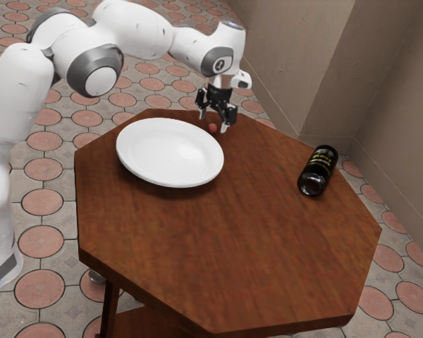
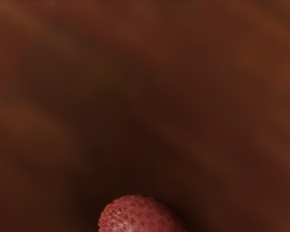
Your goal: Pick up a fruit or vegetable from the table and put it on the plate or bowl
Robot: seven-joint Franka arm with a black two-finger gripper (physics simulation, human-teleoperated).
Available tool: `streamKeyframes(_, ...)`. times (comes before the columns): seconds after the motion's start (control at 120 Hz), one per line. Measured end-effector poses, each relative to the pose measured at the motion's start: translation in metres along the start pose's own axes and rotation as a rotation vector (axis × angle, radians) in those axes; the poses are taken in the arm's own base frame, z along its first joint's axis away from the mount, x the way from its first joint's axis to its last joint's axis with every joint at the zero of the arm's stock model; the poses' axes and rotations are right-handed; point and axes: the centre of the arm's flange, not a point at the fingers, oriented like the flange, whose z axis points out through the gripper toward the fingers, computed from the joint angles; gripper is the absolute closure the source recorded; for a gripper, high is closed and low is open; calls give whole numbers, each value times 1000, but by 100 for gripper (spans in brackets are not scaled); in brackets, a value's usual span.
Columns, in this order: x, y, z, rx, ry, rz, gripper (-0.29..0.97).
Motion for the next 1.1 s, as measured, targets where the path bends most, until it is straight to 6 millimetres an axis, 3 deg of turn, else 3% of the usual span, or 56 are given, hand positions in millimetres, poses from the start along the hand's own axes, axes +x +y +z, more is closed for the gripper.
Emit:
streamKeyframes(0.283, 2, -1, 8, 5, -4, 0, 2)
streamKeyframes(0.725, 2, 2, 13, 3, -11, -1, 46)
streamKeyframes(0.925, 2, 3, 13, 6, -10, 0, 50)
streamKeyframes(1.008, 1, 3, 3, 2, 3, 1, 51)
streamKeyframes(1.1, -10, 3, -30, -20, 37, 9, 52)
